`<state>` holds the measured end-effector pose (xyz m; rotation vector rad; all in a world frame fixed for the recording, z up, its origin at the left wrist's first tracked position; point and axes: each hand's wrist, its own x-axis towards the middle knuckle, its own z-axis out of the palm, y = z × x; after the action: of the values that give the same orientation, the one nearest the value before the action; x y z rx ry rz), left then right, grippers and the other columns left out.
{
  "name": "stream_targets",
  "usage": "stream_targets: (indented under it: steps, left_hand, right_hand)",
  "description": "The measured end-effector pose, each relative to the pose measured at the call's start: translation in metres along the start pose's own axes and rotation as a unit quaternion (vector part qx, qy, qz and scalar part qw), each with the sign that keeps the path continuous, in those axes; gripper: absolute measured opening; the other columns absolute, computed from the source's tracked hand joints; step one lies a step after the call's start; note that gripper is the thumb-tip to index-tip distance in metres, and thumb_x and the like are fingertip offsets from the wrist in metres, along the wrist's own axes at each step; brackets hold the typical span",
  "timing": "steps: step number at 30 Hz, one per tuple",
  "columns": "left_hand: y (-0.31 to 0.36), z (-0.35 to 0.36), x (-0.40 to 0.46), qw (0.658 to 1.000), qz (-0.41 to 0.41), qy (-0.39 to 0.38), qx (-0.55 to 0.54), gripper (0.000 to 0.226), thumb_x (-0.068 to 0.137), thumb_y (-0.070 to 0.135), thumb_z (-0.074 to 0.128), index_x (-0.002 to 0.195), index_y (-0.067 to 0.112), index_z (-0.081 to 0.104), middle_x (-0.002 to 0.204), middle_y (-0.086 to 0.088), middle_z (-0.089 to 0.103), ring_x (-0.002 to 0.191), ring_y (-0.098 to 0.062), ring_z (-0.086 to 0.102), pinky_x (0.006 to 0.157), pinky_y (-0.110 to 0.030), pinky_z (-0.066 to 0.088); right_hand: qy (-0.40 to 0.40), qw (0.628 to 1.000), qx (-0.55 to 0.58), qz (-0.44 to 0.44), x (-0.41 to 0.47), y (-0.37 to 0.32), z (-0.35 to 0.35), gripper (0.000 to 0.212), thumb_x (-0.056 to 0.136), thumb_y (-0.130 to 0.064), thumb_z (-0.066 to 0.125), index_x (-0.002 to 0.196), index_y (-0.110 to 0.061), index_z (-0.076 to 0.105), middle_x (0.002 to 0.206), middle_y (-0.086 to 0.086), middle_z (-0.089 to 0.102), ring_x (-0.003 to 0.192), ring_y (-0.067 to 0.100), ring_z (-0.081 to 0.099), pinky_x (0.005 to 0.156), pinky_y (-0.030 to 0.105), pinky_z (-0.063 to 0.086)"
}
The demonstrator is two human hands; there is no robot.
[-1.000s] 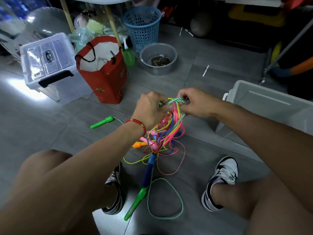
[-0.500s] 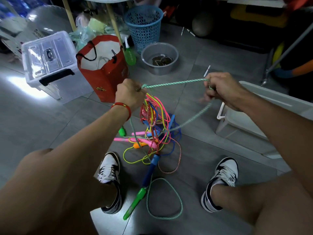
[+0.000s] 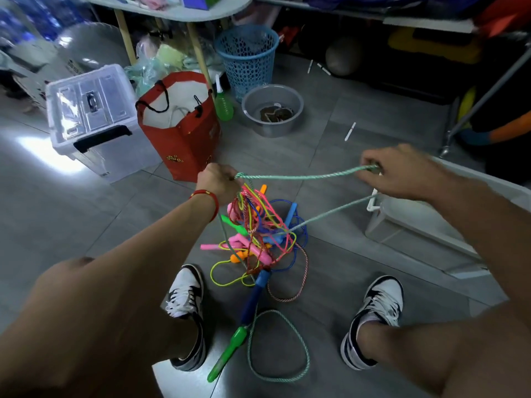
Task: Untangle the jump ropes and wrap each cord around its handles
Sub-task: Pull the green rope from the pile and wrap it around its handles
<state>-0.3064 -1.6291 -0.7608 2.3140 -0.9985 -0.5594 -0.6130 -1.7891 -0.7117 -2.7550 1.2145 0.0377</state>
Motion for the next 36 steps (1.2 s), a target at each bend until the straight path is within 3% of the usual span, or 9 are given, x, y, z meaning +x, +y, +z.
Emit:
stream_targets:
  steps: [4,7,9,10,14,16,25,30,36]
  left_hand:
    - [-0.007,-0.004,0.009,1.0,0.024,-0.016,-0.007,0.019,0.087,0.025,0.075,0.09,0.006,0.075,0.08,-0.01,0.068,0.079,-0.018,0.057,0.078,-0.034,0.051]
    - [-0.005,-0.002,0.01,0.999,-0.005,-0.018,-0.046,0.023,0.084,0.025,0.079,0.092,0.004,0.075,0.059,0.006,0.06,0.063,-0.013,0.052,0.07,-0.027,0.044]
    - [-0.003,0.003,0.009,0.998,-0.007,-0.032,-0.05,0.021,0.084,0.023,0.079,0.091,0.005,0.073,0.066,0.003,0.061,0.071,-0.013,0.055,0.073,-0.024,0.042]
    - [-0.001,0.003,0.008,0.999,-0.002,-0.035,-0.037,0.018,0.085,0.024,0.078,0.091,0.008,0.073,0.075,-0.002,0.064,0.079,-0.014,0.058,0.075,-0.022,0.041]
    - [0.003,-0.003,0.003,0.999,0.009,-0.029,0.011,0.019,0.088,0.029,0.074,0.091,0.01,0.073,0.089,-0.009,0.066,0.1,-0.028,0.065,0.073,-0.023,0.039]
    - [0.005,-0.007,0.0,1.0,0.0,-0.022,0.003,0.021,0.088,0.027,0.074,0.097,0.008,0.074,0.1,-0.012,0.071,0.104,-0.027,0.065,0.077,-0.023,0.04]
    - [0.007,-0.012,-0.014,0.998,0.027,-0.047,0.018,0.013,0.085,0.031,0.073,0.085,0.019,0.07,0.086,-0.002,0.063,0.1,-0.024,0.066,0.075,-0.022,0.041]
    - [0.007,-0.009,-0.017,0.997,0.034,-0.063,0.008,0.018,0.085,0.027,0.074,0.096,0.012,0.076,0.086,-0.002,0.066,0.098,-0.022,0.067,0.075,-0.021,0.042]
    - [0.011,-0.003,-0.018,0.995,0.058,-0.083,-0.018,0.018,0.087,0.025,0.073,0.086,0.007,0.075,0.077,-0.004,0.064,0.078,-0.017,0.057,0.075,-0.026,0.047]
  right_hand:
    - [0.025,0.987,-0.155,-0.008,-0.013,0.024,-0.032,0.008,0.092,-0.03,0.063,0.087,-0.024,0.062,0.087,0.008,0.066,0.086,0.035,0.064,0.066,0.037,0.048]
    - [0.097,0.978,0.153,0.108,-0.026,0.023,-0.042,0.027,0.099,-0.028,0.058,0.077,-0.015,0.064,0.067,0.005,0.065,0.067,0.025,0.064,0.062,0.029,0.049]
    - [0.098,0.882,0.421,0.189,-0.029,0.011,-0.039,0.036,0.103,-0.028,0.051,0.071,-0.015,0.055,0.052,-0.005,0.051,0.049,0.014,0.059,0.061,0.028,0.052]
    - [0.102,0.864,0.448,0.207,-0.032,0.005,-0.038,0.037,0.104,-0.03,0.048,0.07,-0.016,0.052,0.05,-0.005,0.045,0.042,0.012,0.053,0.06,0.032,0.052]
    - [0.056,0.989,0.072,0.117,-0.043,-0.009,-0.065,0.041,0.101,-0.046,0.039,0.076,-0.018,0.054,0.065,0.003,0.055,0.066,0.03,0.054,0.063,0.036,0.04]
    - [0.049,0.996,-0.046,0.059,-0.047,-0.012,-0.083,0.043,0.1,-0.052,0.034,0.079,-0.02,0.053,0.082,0.015,0.063,0.083,0.04,0.059,0.071,0.04,0.046]
    - [0.129,0.974,-0.184,0.02,-0.042,-0.04,-0.145,0.064,0.091,-0.07,0.022,0.089,-0.018,0.06,0.095,0.032,0.06,0.092,0.051,0.06,0.077,0.05,0.051]
    - [0.191,0.936,-0.293,-0.045,-0.043,-0.052,-0.159,0.043,0.095,-0.045,0.042,0.091,-0.008,0.064,0.08,0.029,0.06,0.076,0.048,0.062,0.065,0.042,0.039]
    - [0.147,0.971,-0.188,-0.008,-0.042,-0.056,-0.144,0.042,0.083,-0.054,0.035,0.079,-0.019,0.059,0.085,0.023,0.065,0.082,0.045,0.063,0.068,0.044,0.049]
